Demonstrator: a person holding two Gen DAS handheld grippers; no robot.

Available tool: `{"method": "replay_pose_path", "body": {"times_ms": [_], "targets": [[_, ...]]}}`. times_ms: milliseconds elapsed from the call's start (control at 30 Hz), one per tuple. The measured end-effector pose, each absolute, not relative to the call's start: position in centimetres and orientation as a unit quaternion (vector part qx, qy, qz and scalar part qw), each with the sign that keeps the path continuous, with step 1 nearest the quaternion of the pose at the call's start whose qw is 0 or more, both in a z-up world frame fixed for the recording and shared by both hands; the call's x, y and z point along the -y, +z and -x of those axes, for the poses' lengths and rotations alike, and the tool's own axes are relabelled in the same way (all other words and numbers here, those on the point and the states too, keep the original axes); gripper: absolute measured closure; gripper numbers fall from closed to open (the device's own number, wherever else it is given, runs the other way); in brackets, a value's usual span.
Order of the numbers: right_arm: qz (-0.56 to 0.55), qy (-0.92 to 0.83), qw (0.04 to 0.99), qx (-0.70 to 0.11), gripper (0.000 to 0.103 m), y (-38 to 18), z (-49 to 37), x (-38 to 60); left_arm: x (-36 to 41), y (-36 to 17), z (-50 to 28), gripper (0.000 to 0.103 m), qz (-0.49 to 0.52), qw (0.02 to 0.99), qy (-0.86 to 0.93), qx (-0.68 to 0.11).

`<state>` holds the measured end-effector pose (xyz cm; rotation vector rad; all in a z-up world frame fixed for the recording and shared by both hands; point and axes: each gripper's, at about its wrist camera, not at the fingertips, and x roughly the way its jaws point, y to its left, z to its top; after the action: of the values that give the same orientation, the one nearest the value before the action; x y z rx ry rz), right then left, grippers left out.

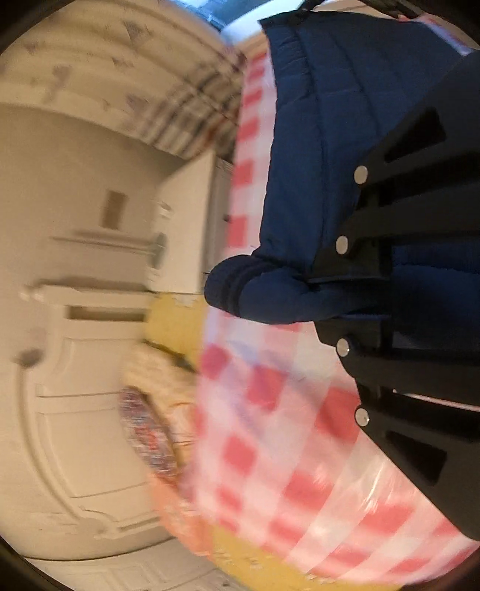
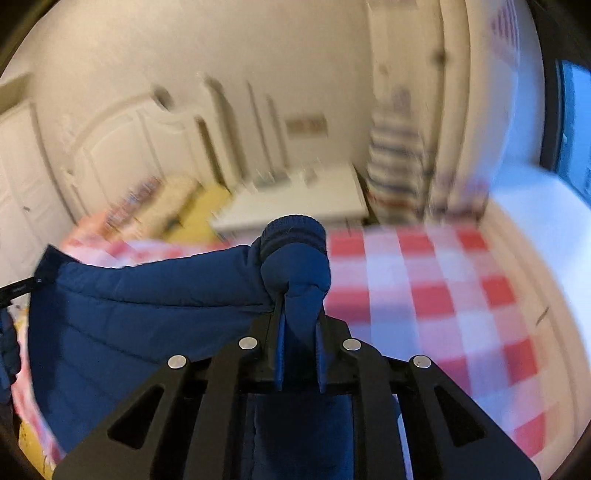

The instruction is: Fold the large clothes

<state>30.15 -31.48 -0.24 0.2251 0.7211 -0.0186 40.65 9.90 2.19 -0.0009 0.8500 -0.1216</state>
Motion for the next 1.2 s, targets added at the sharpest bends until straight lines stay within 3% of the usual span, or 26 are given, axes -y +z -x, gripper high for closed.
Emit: {"method": "replay_pose_path", "body": {"times_ms": [167,300,367,533,633,700,800,867,1033,1200], "targets": [[-0.142,-0.015,0.905,-0.4,0.087,-7.2,-31.3,32.0,-9.8,-6.0,-42.2,0.073,-0.007,0.896,-0.043,-0.442],[-0.148,-0.014,0.903,-0.402,0.085,-8.0,-31.2,32.4,-10.3,-6.2,-42.6,0.063,0.002,0.9,-0.031,-0.436],[-0.176,-0.018,0.897,-0.405,0.081,-8.9,-31.4,33.3,-10.9,-6.5,-42.8,0.048,0.02,0.898,-0.02,-0.439],[-0.223,0.001,0.889,-0.401,0.074,-8.8,-31.6,34.2,-12.3,-6.7,-42.9,0.029,0.057,0.896,-0.01,-0.44],[-0.258,0.042,0.88,-0.397,0.056,-7.8,-30.9,34.9,-13.9,-5.4,-41.8,0.028,0.099,0.904,-0.026,-0.416],[-0.271,0.058,0.882,-0.38,0.034,-6.3,-29.2,35.5,-15.8,-3.5,-39.9,0.028,0.141,0.911,-0.033,-0.387],[-0.265,0.105,0.898,-0.336,0.014,-3.5,-24.1,36.4,-19.3,-0.7,-35.2,0.021,0.173,0.914,-0.091,-0.356],[-0.231,0.132,0.908,-0.322,0.014,-2.5,-19.7,36.5,-21.1,0.2,-31.5,0.012,0.154,0.919,-0.114,-0.344],[-0.182,0.138,0.913,-0.338,0.014,-4.4,-11.1,35.4,-23.7,-2.6,-23.5,0.011,0.123,0.903,-0.157,-0.381],[-0.172,0.121,0.911,-0.355,0.014,-8.3,-8.1,32.8,-21.4,-6.3,-18.7,0.011,0.066,0.901,-0.147,-0.402]]}}
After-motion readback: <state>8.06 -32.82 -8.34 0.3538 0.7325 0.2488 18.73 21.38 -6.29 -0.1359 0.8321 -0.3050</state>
